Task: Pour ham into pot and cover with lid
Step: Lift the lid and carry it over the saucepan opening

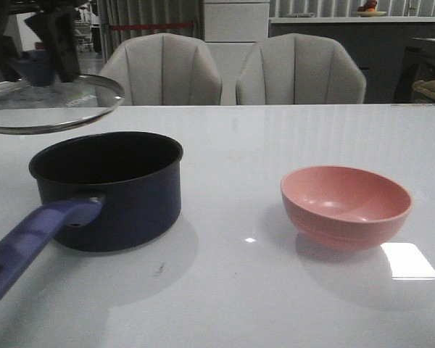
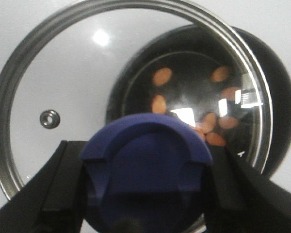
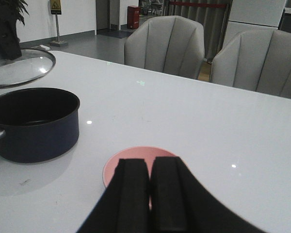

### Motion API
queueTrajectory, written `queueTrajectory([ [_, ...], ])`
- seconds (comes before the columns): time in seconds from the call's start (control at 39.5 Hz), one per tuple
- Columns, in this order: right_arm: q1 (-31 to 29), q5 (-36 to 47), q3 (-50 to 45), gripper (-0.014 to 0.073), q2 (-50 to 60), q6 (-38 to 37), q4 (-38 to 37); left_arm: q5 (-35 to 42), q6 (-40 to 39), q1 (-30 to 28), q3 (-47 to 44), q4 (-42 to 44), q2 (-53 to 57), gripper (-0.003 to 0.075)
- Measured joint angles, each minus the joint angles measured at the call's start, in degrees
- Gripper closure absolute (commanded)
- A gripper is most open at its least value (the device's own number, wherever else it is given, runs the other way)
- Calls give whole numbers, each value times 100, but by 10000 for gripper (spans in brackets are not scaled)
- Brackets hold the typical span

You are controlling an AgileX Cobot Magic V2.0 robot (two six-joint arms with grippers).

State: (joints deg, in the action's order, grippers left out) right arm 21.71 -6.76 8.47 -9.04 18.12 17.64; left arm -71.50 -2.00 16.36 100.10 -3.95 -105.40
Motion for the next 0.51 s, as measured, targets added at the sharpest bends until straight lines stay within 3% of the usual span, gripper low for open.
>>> queueTrajectory([
  [0.23,0,0,0,428,0,0,0,-3,0,399,0,-24,-292,607],
  [0.51,0,0,0,428,0,0,0,7,0,494,14,-24,-459,607],
])
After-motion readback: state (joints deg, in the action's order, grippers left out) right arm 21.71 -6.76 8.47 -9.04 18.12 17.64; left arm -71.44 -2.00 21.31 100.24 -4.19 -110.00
